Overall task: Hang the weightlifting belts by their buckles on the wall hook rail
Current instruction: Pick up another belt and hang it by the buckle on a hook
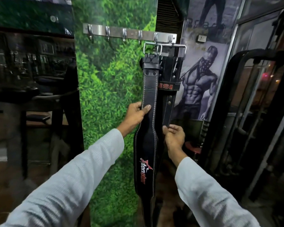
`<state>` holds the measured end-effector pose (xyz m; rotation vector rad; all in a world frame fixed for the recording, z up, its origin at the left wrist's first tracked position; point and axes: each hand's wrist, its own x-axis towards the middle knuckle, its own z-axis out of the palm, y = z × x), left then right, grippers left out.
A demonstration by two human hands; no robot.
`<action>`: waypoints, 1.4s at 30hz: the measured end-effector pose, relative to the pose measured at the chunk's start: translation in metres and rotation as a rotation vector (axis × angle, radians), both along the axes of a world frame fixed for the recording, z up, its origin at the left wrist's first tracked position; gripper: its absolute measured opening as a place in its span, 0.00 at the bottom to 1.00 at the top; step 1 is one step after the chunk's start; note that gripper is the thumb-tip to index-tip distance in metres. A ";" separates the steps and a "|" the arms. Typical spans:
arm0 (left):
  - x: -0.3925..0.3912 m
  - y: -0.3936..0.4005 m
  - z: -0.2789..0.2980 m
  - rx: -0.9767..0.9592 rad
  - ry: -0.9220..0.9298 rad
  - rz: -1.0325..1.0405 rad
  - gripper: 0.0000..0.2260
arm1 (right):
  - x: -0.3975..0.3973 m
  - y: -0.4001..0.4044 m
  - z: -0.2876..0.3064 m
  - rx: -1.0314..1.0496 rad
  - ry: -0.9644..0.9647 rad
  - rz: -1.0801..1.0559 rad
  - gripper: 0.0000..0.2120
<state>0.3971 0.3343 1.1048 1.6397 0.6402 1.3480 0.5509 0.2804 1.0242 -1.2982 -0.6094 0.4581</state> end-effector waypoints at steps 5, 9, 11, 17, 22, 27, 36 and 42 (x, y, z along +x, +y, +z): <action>-0.004 -0.006 -0.013 0.021 0.110 0.021 0.09 | 0.006 0.012 -0.008 -0.081 0.008 0.083 0.26; -0.010 -0.002 -0.036 -0.021 0.270 0.060 0.16 | 0.014 0.021 -0.009 -0.203 -0.187 0.054 0.10; -0.017 0.004 -0.052 -0.029 0.327 0.115 0.16 | 0.025 0.018 -0.016 -0.207 -0.285 0.012 0.07; -0.021 0.006 -0.067 -0.028 0.361 0.270 0.21 | 0.059 0.010 -0.022 -0.140 -0.324 0.005 0.11; -0.010 0.005 -0.065 -0.027 0.411 0.341 0.21 | 0.062 0.013 -0.017 -0.144 -0.371 0.173 0.08; -0.010 0.008 -0.066 -0.032 0.443 0.387 0.27 | 0.071 0.019 -0.016 -0.211 -0.403 0.195 0.08; -0.007 0.018 -0.068 0.030 0.469 0.418 0.14 | 0.060 0.008 -0.008 -0.193 -0.379 0.260 0.10; -0.010 0.034 -0.072 0.019 0.490 0.439 0.21 | 0.072 -0.008 -0.006 -0.165 -0.302 0.438 0.14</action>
